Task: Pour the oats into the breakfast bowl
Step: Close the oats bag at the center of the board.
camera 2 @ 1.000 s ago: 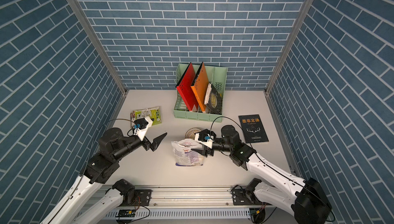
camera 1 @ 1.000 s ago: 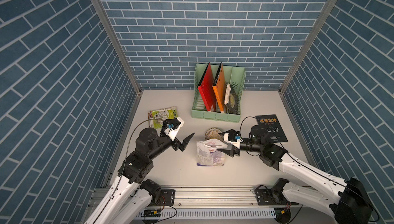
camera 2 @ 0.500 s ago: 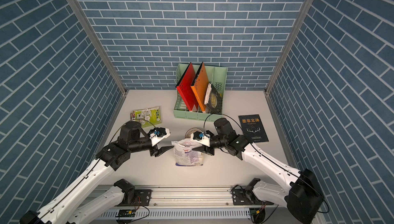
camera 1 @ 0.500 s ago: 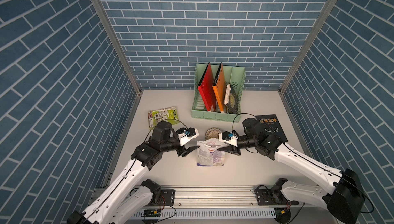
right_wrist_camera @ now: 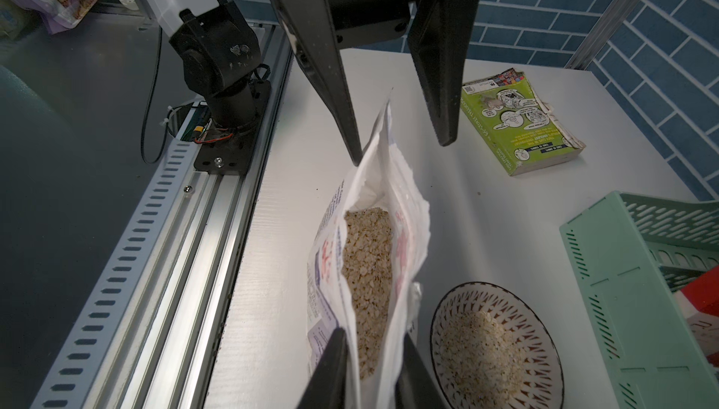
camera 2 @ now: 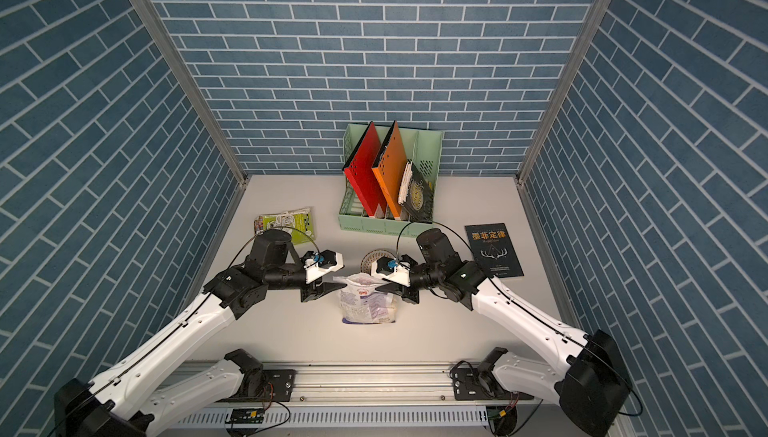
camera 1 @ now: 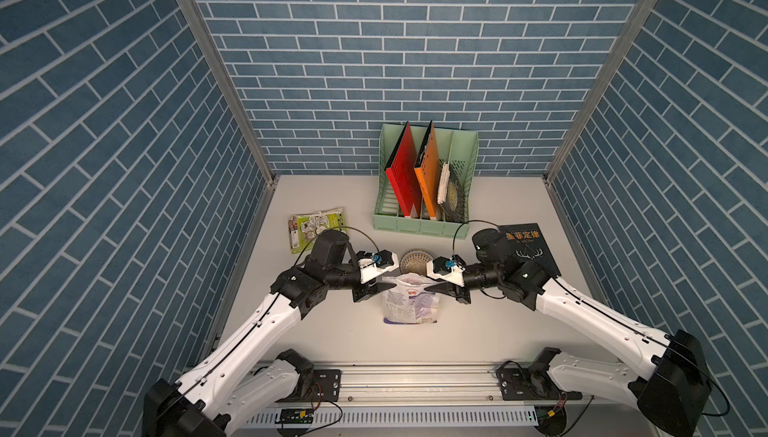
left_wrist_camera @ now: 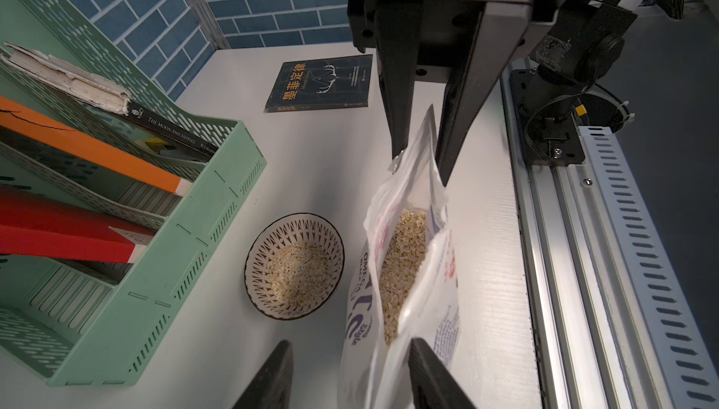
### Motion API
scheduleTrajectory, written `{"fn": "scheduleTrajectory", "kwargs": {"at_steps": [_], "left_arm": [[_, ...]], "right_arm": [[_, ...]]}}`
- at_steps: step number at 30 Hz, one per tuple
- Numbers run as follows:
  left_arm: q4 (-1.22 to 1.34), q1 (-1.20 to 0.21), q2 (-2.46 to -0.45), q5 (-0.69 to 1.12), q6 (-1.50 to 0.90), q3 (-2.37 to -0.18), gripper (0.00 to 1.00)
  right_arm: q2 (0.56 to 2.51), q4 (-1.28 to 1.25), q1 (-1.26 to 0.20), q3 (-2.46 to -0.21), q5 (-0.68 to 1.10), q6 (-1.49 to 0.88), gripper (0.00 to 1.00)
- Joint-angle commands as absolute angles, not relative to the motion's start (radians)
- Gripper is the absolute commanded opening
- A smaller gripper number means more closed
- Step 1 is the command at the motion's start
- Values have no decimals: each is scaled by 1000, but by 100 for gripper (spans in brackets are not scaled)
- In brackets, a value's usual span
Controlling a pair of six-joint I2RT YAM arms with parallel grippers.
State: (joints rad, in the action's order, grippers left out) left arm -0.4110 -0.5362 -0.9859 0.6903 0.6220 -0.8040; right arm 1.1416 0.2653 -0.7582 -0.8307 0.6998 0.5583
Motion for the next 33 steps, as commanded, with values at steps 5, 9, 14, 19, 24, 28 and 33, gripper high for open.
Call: {"fn": "scheduleTrajectory", "kwargs": {"at_steps": [5, 9, 14, 19, 24, 28, 33], "left_arm": [[-453, -554, -1007, 701, 658, -839, 27], [-458, -553, -984, 684, 672, -830, 10], [-439, -554, -957, 678, 670, -816, 2], [-439, -553, -951, 683, 667, -818, 0], [-430, -553, -944, 684, 667, -813, 0], [-424, -553, -940, 685, 668, -809, 0], [-417, -554, -932, 679, 667, -804, 0]], "right_arm": [[1142, 298, -755, -878, 702, 574, 3], [1139, 317, -754, -884, 687, 585, 0], [1142, 260, -760, -875, 672, 548, 5], [1159, 156, -786, -856, 657, 505, 19], [1203, 146, -808, -871, 658, 503, 18], [1233, 192, -809, -893, 655, 524, 6], [1216, 185, -812, -893, 659, 521, 0]]}}
